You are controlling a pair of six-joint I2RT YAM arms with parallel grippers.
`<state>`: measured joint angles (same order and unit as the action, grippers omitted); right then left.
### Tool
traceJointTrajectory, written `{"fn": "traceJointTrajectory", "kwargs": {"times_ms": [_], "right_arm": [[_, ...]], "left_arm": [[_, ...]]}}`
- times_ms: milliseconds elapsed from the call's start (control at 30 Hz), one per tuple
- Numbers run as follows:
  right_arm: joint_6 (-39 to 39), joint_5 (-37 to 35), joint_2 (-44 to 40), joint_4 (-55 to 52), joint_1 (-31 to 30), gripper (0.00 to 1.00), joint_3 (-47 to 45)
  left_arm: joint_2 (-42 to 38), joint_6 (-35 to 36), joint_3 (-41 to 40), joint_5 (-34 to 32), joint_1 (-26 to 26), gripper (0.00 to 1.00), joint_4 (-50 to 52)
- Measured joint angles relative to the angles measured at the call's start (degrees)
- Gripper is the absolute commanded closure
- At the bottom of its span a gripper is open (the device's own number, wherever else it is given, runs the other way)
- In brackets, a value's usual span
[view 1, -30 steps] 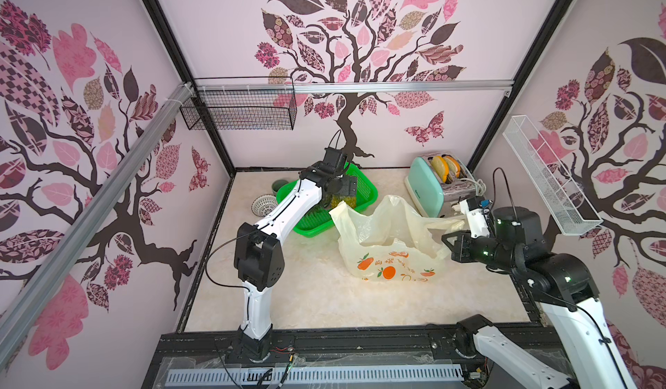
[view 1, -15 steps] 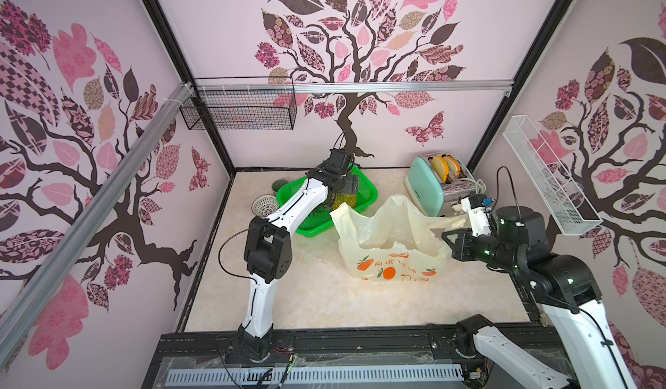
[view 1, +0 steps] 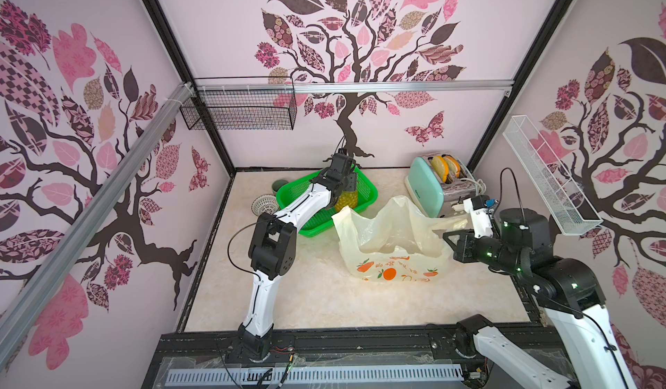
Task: Place the pineapple into a plastic bag & tie a knot
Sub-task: Pick up the pineapple from the basket.
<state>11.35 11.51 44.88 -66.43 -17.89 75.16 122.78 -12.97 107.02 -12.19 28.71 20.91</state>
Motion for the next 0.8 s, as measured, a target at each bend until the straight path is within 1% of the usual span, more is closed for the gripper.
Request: {"fn": "traceJointTrajectory", "kwargs": {"times_ms": [200,300,333,567,667,800], "right_arm": [[0.1,0.0,-0.3,0.0,0.0,1.00,0.0],[0.2,-0.2,-0.3,0.0,0.0,1.00,0.0],[0.2,-0.2,-0.3,0.0,0.0,1.00,0.0],[0.2,-0.2,-0.3,0.0,0.0,1.00,0.0],[0.2,-0.2,-0.3,0.1,0.0,1.00,0.0],[0.2,-0.3,-0.3,0.4,0.0,1.00,0.0]], "left_arm": [[-0.4,0.5,-2.3,-0.2,-0.2,0.87,-5.2],[-1.7,1.0,-5.1,0.0,0.0,0.99,-8.2],[-2.5,1.0,-6.6,0.1,0.0,1.00,-9.3],[-8.3,3.7,-15.8,0.9,-0.1,1.00,-15.9],[-10.7,4.0,-18.1,1.4,-0.5,1.00,-17.6],[-14.1,4.0,-19.1,2.7,-2.0,1.00,-18.5]]}}
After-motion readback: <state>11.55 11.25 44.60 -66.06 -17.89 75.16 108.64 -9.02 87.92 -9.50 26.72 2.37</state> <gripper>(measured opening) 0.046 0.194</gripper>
